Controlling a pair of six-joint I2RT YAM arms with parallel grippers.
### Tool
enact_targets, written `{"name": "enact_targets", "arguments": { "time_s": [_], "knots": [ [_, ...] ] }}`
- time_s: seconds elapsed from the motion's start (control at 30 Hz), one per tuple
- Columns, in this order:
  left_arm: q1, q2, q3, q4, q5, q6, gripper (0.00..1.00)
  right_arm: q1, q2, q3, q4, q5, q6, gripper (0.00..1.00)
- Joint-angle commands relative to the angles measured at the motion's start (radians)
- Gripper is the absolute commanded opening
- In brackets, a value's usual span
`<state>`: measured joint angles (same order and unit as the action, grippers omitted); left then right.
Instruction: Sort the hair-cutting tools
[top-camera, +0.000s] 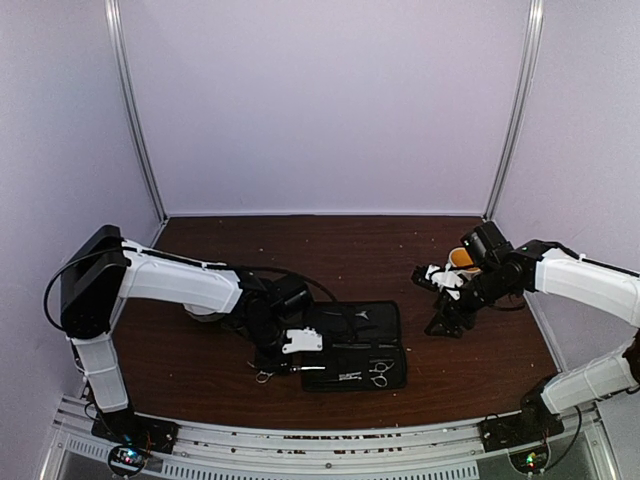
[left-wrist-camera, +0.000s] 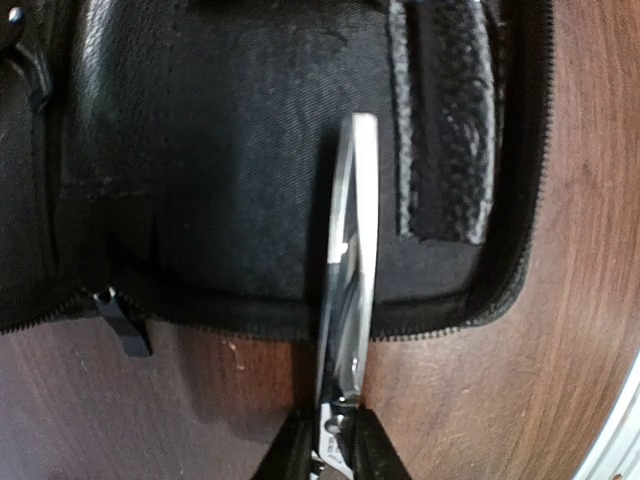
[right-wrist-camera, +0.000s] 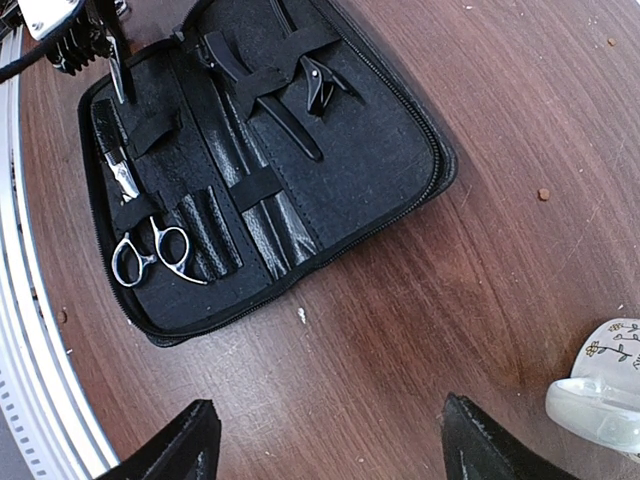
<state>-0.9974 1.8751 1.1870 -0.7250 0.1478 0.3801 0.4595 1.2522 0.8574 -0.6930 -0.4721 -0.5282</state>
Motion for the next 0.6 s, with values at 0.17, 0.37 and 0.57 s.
{"name": "enact_targets", "arguments": {
  "time_s": [0.17, 0.37, 0.57],
  "knots": [
    [0.000, -0.057, 0.036, -0.072, -0.042, -0.021, 0.01, -0.006, 0.010, 0.004, -0.011, -0.013, -0.009, 0.77],
    [-0.007, -0.043, 0.138, -0.166, -0.042, -0.035, 0.00, -0.006, 0.013, 0.007, -0.013, -0.019, -0.009, 0.77],
    [-0.026, 0.060, 0.266, -0.289, -0.069, -0.033, 0.00, -0.006, 0.012, 0.007, -0.014, -0.020, -0.010, 0.77]
  ]
}}
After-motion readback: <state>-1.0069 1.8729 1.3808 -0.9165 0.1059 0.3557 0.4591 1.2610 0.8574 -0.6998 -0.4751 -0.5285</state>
